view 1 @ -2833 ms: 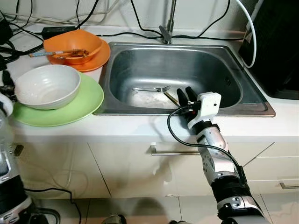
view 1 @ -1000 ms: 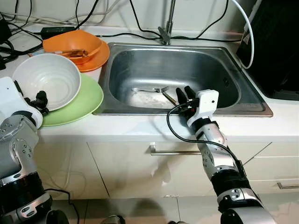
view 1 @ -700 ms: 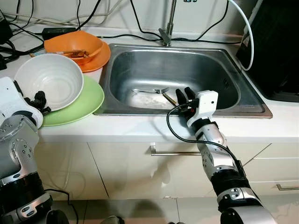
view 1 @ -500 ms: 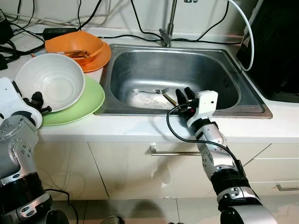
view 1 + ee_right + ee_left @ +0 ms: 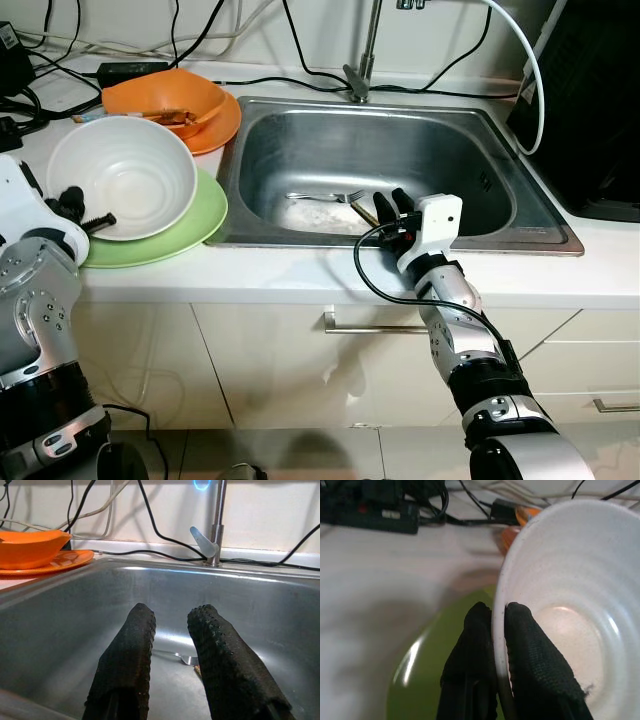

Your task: Kitchen organization

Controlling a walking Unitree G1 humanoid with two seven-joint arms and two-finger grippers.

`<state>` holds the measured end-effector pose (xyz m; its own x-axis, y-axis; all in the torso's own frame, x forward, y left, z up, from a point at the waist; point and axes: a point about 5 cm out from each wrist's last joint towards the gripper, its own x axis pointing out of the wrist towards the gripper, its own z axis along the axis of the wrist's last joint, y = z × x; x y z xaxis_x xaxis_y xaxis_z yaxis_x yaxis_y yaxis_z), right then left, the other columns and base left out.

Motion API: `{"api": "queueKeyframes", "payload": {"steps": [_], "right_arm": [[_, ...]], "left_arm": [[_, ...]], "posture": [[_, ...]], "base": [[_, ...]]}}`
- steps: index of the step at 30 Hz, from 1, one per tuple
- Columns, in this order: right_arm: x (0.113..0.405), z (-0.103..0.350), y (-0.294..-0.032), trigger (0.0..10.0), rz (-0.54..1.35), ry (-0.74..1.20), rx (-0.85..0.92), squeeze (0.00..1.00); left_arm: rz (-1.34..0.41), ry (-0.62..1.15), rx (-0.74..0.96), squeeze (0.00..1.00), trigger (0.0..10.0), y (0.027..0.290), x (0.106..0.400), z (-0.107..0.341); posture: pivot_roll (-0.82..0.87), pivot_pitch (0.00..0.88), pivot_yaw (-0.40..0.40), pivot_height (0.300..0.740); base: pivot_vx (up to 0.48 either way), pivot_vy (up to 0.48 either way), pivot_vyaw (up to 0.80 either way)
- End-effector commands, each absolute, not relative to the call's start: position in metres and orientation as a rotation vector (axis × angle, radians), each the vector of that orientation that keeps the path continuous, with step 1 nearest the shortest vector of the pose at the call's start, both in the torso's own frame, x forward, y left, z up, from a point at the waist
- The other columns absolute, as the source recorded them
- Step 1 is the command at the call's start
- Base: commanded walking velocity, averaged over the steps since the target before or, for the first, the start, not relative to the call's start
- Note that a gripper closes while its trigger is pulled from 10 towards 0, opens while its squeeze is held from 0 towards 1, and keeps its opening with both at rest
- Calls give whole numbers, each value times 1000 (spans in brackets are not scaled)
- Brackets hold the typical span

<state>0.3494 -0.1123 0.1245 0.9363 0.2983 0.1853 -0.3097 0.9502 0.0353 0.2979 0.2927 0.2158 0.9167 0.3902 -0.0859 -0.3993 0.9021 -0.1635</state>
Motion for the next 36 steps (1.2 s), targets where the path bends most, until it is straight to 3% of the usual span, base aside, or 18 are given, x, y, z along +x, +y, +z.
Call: {"api": "queueKeyframes", "payload": {"steps": [1, 7, 16, 17, 18, 19, 36], "right_arm": [[351, 126, -116, 10000, 293, -189, 76, 0], [351, 125, -119, 10000, 284, -183, 72, 0], [351, 124, -121, 10000, 274, -181, 71, 0], [351, 125, -121, 10000, 272, -181, 71, 0], [352, 124, -122, 10000, 271, -180, 71, 0], [352, 124, -122, 10000, 269, -178, 70, 0], [356, 130, -126, 10000, 255, -190, 70, 0]], "left_arm": [[422, -28, -163, 0, 0, 292, 298, 231], [302, -278, -174, 0, 0, 270, 298, 272], [210, -346, -201, 0, 0, 247, 305, 278], [181, -347, -192, 0, 353, 240, 307, 278], [158, -342, -172, 0, 8863, 233, 309, 276], [126, -334, -131, 0, 10000, 223, 313, 273], [-64, -313, -45, 0, 10000, 154, 329, 241]], "posture": [[30, 0, -19, 740], [26, 0, -21, 740], [20, 0, -22, 740], [21, 0, -23, 740], [22, 0, -23, 740], [22, 0, -22, 740], [9, 0, -21, 740]], "base": [[0, 0, 0], [0, 0, 0], [0, 0, 0], [0, 0, 0], [0, 0, 0], [0, 0, 0], [0, 0, 0]]}}
